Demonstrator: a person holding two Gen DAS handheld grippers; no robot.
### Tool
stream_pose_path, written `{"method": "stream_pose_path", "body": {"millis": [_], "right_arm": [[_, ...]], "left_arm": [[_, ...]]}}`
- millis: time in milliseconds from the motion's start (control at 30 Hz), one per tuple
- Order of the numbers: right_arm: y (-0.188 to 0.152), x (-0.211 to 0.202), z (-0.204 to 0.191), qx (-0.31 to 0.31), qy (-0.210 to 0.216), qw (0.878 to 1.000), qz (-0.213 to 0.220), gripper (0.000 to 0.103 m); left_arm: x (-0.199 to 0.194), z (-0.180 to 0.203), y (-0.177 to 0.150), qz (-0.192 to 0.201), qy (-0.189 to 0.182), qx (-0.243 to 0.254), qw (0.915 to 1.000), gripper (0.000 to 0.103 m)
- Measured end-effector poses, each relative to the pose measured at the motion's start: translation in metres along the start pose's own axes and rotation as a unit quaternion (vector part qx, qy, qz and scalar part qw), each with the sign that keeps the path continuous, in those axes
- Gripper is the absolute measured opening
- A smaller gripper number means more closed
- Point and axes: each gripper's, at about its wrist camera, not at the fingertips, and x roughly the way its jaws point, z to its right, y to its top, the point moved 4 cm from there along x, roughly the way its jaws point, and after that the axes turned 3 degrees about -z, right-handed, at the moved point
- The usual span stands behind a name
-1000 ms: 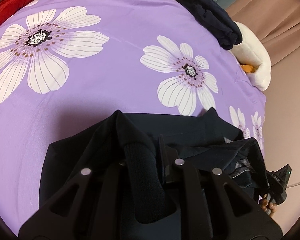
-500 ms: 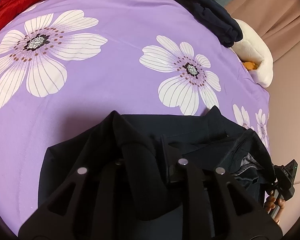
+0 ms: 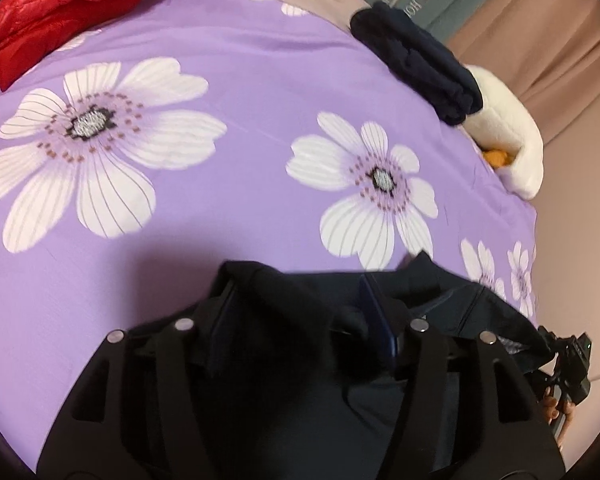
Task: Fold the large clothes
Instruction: 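Open both tools and raise them off the folded jacket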
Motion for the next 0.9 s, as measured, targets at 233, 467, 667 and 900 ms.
{"method": "stream_pose_path", "body": {"millis": [233, 467, 667, 900], "right_arm": [[0.008, -0.013, -0.002, 0.043, 0.054, 0.998, 0.006, 0.067], [0.004, -0.053, -0.022, -0.049, 0.021, 0.996, 0.066, 0.073], [-0.074, -0.014, -0.048, -0.324, -0.174, 0.930, -0.007, 0.064], [-0.097, 0.020, 0.000, -0.373, -0.283, 0.883, -0.037, 0.059]], "left_arm": [[-0.034, -0.007, 0.020, 0.055, 0.028, 0.004, 0.9981, 0.084], [-0.041, 0.021, -0.020, 0.031, 0.054, 0.132, 0.9894, 0.084], [-0.022, 0.038, -0.084, -0.012, 0.076, 0.218, 0.9729, 0.084], [0.018, 0.037, -0.108, -0.057, 0.132, 0.243, 0.9592, 0.087]]}}
